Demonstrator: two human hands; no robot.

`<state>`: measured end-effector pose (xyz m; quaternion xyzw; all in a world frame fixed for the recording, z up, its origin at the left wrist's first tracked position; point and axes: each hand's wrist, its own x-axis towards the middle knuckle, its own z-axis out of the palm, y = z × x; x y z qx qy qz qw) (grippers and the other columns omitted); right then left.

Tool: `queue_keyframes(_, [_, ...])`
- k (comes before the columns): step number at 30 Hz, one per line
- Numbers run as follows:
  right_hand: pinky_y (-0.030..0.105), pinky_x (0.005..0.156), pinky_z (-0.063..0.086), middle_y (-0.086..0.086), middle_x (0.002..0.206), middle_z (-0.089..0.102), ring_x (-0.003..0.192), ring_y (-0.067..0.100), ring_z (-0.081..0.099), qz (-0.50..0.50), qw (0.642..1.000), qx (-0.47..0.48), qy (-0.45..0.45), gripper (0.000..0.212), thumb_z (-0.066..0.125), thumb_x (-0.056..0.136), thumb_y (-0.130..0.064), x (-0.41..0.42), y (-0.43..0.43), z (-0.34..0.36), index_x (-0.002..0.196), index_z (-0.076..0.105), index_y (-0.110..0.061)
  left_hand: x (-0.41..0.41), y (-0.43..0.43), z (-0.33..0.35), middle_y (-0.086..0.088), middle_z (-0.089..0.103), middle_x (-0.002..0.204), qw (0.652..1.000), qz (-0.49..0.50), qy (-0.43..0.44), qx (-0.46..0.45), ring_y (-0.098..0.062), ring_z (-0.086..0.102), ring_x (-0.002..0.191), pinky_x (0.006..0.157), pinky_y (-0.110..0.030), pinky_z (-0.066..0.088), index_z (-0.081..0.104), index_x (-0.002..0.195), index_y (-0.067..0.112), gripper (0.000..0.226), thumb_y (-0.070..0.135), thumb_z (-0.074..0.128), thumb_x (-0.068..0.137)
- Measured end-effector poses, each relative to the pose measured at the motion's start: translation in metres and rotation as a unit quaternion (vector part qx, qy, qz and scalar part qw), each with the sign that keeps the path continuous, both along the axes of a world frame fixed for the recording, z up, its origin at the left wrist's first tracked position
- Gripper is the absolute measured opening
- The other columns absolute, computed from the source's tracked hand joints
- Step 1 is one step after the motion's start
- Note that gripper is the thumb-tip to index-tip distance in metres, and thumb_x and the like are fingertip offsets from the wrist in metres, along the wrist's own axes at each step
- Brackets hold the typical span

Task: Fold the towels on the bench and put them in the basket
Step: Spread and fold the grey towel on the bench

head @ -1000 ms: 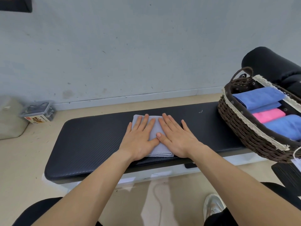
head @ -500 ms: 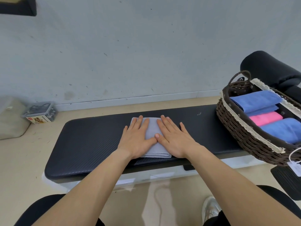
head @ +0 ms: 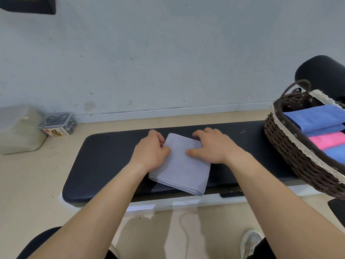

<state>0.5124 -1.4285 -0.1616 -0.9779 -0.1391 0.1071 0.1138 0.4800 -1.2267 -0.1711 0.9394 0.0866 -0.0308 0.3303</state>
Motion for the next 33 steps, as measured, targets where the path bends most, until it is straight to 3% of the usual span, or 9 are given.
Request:
queue_keyframes(6, [0.045,0.109,0.038,-0.004,0.14,0.047,0.134,0.023,0.035,-0.002,0.995,0.069,0.075,0.103,0.081,0.067,-0.053,0.01,0.004,0.0,0.153,0.03,-0.028,0.012,0.015,0.008,0.005,0.063,0.113,0.989,-0.032,0.123,-0.081,-0.017,0.061,0.105,0.091,-0.038,0.053,0.049,0.123,0.019,0.06,0.041,0.081,0.077])
queue_keyframes(9, [0.044,0.109,0.038,-0.009,0.135,0.05,0.13,0.018,0.037,0.005,0.99,0.102,0.099,0.11,0.088,0.062,-0.049,0.014,-0.003,0.0,0.153,0.028,-0.032,0.013,0.012,0.01,0.005,0.074,0.095,0.981,-0.075,0.138,-0.114,-0.016,0.068,0.092,0.078,-0.03,0.055,0.074,0.101,0.015,0.025,0.027,0.079,0.08])
queue_keyframes(12, [0.036,0.105,0.044,-0.012,0.132,0.053,0.124,0.012,0.05,0.002,0.973,0.18,0.145,0.112,0.09,0.059,-0.05,0.018,-0.007,0.0,0.152,0.031,-0.029,0.011,0.011,0.017,-0.002,0.075,0.091,0.969,-0.094,0.127,-0.191,-0.017,0.073,0.086,0.075,-0.033,0.06,0.074,0.099,0.018,0.018,0.017,0.076,0.081])
queue_keyframes(15, [0.037,0.098,0.052,-0.011,0.12,0.066,0.108,0.008,0.065,-0.002,0.948,0.261,0.18,0.091,0.088,0.059,-0.052,0.019,-0.008,0.005,0.139,0.05,-0.033,0.013,0.013,0.026,0.0,0.071,0.084,0.956,-0.156,0.127,-0.212,-0.015,0.07,0.081,0.071,-0.03,0.056,0.074,0.098,0.024,0.021,0.015,0.076,0.08])
queue_keyframes(19, [0.036,0.092,0.055,-0.007,0.105,0.075,0.098,0.011,0.071,0.037,0.92,0.315,0.231,0.034,0.079,0.079,-0.024,0.011,-0.005,0.015,0.111,0.069,-0.028,0.017,0.019,0.038,-0.005,0.074,0.094,0.947,-0.236,0.134,-0.174,-0.02,0.07,0.091,0.081,-0.034,0.054,0.075,0.102,0.035,0.025,0.021,0.076,0.082])
queue_keyframes(24, [0.022,0.055,0.041,-0.003,0.091,0.073,0.065,0.009,0.061,-0.025,0.923,0.304,0.237,0.029,0.076,0.081,-0.013,0.013,-0.008,0.009,0.109,0.068,-0.015,0.031,0.019,0.02,0.013,0.069,0.086,0.998,-0.024,-0.034,-0.042,-0.01,0.066,0.086,0.074,-0.03,0.054,0.072,0.088,0.031,0.028,0.053,0.081,0.072])
queue_keyframes(27, [0.024,0.049,0.029,0.002,0.078,0.063,0.054,0.011,0.042,-0.082,0.928,0.278,0.236,0.031,0.08,0.078,-0.013,0.016,-0.013,0.001,0.105,0.067,-0.008,0.03,0.024,0.01,0.015,0.063,0.099,0.997,0.02,0.047,0.062,-0.012,0.061,0.096,0.087,-0.038,0.053,0.063,0.101,0.03,0.056,0.075,0.071,0.067])
queue_keyframes(29, [0.025,0.05,0.028,0.002,0.076,0.06,0.057,0.014,0.039,-0.106,0.921,0.286,0.244,0.034,0.083,0.075,-0.015,0.016,-0.015,-0.001,0.104,0.067,-0.007,0.028,0.027,0.008,0.01,0.066,0.1,0.993,0.011,0.113,0.028,-0.014,0.062,0.094,0.087,-0.039,0.053,0.064,0.102,0.023,0.063,0.072,0.076,0.064])
queue_keyframes(33, [0.025,0.046,0.024,0.005,0.077,0.05,0.054,0.013,0.035,-0.143,0.903,0.33,0.236,0.027,0.079,0.08,-0.022,0.016,-0.014,-0.003,0.098,0.069,-0.006,0.022,0.032,0.014,0.005,0.072,0.086,0.987,-0.012,0.141,-0.081,-0.013,0.065,0.081,0.069,-0.029,0.049,0.073,0.091,0.019,0.033,0.036,0.089,0.069])
